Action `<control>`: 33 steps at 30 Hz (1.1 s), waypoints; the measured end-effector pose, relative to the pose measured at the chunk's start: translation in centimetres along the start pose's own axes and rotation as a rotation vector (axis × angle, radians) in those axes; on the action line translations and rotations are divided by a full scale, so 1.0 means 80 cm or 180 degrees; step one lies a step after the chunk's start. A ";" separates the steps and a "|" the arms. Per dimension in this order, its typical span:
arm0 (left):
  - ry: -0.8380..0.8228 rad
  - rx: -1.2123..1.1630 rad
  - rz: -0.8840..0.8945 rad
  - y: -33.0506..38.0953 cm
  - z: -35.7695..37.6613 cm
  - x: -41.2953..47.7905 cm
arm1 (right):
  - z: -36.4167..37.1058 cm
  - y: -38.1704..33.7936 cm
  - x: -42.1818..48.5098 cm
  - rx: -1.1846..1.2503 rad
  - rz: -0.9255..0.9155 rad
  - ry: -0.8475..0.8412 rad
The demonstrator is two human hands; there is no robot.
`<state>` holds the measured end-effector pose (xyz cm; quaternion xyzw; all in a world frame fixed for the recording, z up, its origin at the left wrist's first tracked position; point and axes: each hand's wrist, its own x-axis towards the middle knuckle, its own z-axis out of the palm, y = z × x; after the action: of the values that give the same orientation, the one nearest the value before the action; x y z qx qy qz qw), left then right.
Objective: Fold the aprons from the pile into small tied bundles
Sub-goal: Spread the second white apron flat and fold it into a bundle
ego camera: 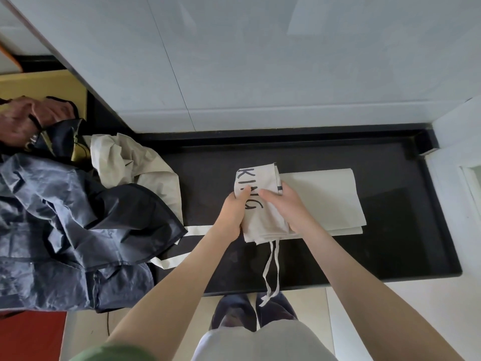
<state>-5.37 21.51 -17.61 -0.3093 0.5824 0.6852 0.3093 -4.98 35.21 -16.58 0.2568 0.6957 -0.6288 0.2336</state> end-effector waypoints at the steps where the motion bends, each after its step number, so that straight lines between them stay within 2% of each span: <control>1: 0.0088 0.0292 0.0130 -0.002 0.002 0.001 | 0.000 0.002 0.000 -0.0250 -0.0081 0.0162; 4: 0.0706 0.1312 0.0687 -0.004 0.007 -0.003 | 0.004 0.011 0.001 -0.0957 -0.0434 0.0495; 6: 0.1010 0.2017 0.1489 -0.006 0.007 -0.004 | 0.009 0.016 0.000 -0.1494 -0.0707 0.0641; 8: 0.1057 0.3103 0.2309 -0.014 0.007 -0.002 | 0.012 0.023 0.000 -0.2133 -0.0913 0.0788; 10: 0.0994 0.4150 0.2827 -0.024 0.008 0.003 | 0.010 0.031 0.000 -0.2588 -0.1045 0.1006; 12: 0.0887 0.4983 0.2856 -0.031 0.009 0.006 | 0.006 0.042 0.001 -0.2864 -0.1374 0.1288; 14: 0.0656 0.5305 0.2537 -0.037 0.007 0.011 | 0.003 0.057 0.006 -0.3393 -0.1869 0.1640; 16: 0.0587 0.5337 0.2173 -0.039 0.007 0.017 | 0.001 0.067 0.006 -0.3712 -0.2174 0.1835; 20: 0.0525 0.5172 0.1992 -0.039 0.013 0.020 | -0.002 0.069 -0.002 -0.3330 -0.1910 0.1208; 22: 0.0403 0.4822 0.1933 -0.036 0.011 0.018 | -0.002 0.059 -0.009 -0.2564 -0.1447 0.0993; 24: 0.0341 0.3683 0.1889 -0.029 0.008 0.009 | -0.004 0.043 -0.016 -0.1698 -0.0752 0.0654; 26: 0.0453 0.2603 0.1734 -0.024 0.002 -0.001 | -0.010 0.028 -0.023 -0.0839 -0.0064 0.0015; 29: 0.0349 0.2272 0.1532 -0.019 0.001 -0.010 | -0.009 0.017 -0.036 0.0103 0.0433 -0.1012; 33: 0.0410 0.1267 0.1125 -0.005 0.005 -0.019 | 0.005 0.013 -0.044 0.1125 0.0517 -0.0925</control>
<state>-4.15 21.86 -16.62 -0.1789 0.7690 0.5795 0.2020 -1.60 34.67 -15.09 0.2556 0.5111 -0.7503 0.3325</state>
